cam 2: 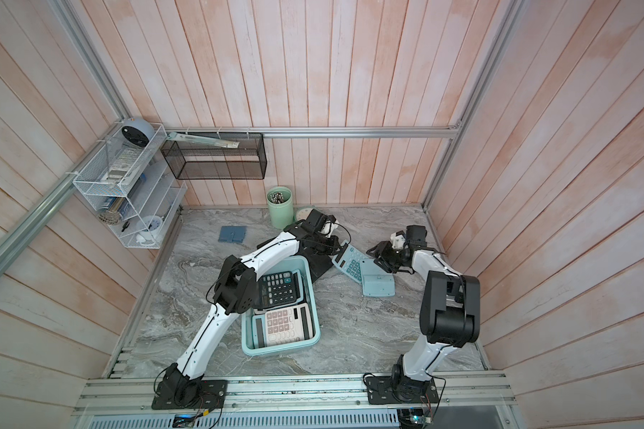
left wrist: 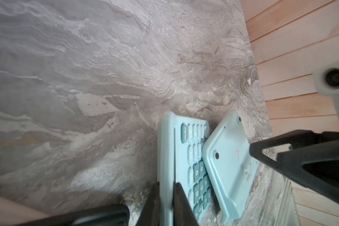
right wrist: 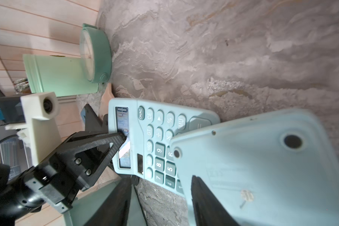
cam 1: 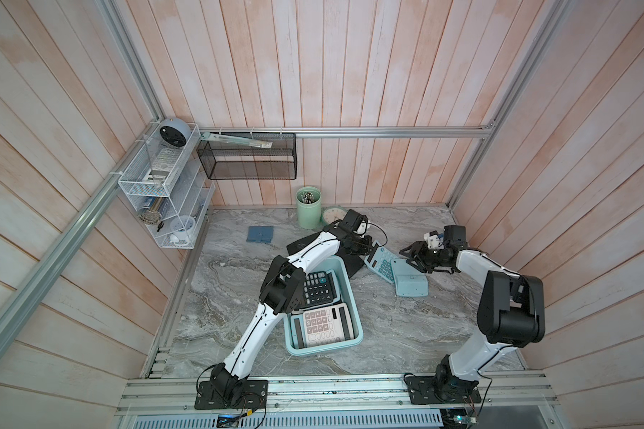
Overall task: Put the calculator in the storage box
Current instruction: Pick up the calculator from the center of the board, then place the calculator in the storage box.
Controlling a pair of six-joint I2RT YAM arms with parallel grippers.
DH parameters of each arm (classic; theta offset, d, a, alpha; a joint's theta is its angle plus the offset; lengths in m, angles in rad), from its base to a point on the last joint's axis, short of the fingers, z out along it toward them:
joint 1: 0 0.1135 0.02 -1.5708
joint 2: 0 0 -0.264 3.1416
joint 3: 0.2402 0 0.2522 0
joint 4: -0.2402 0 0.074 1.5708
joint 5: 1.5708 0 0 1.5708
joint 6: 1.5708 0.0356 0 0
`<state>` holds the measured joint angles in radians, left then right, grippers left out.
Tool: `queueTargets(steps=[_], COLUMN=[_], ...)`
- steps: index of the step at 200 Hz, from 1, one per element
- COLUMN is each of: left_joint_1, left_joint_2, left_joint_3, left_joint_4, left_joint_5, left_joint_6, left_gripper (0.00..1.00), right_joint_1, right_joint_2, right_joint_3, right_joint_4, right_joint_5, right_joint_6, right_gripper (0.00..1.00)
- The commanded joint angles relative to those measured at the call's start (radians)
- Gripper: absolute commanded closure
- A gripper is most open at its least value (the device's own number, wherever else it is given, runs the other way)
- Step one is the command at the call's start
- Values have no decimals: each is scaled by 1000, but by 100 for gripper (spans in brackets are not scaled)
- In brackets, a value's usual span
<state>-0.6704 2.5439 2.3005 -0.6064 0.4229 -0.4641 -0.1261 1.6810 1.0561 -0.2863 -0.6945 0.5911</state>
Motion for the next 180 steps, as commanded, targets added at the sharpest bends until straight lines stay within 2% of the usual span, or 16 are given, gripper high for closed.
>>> queueTargets(steps=[1, 43, 95, 150, 180], left_joint_1=[10, 38, 58, 86, 89], left_joint_2=[-122, -307, -573, -968, -1176], left_joint_3=[-22, -182, -409, -775, -943], left_joint_4=[43, 113, 112, 99, 21], left_joint_5=[-85, -183, -262, -263, -266], left_joint_6=[-32, -99, -174, -295, -352], left_gripper=[100, 100, 100, 100, 100], right_joint_1=[0, 1, 18, 95, 194], right_joint_2=[-69, -156, -231, -332, -379], right_joint_3=[-28, -80, -105, -140, -136], right_joint_4=[19, 40, 55, 33, -2], right_joint_5=[-28, -34, -54, -46, -29], right_joint_6=[21, 51, 90, 100, 84], right_gripper=[43, 43, 43, 43, 43])
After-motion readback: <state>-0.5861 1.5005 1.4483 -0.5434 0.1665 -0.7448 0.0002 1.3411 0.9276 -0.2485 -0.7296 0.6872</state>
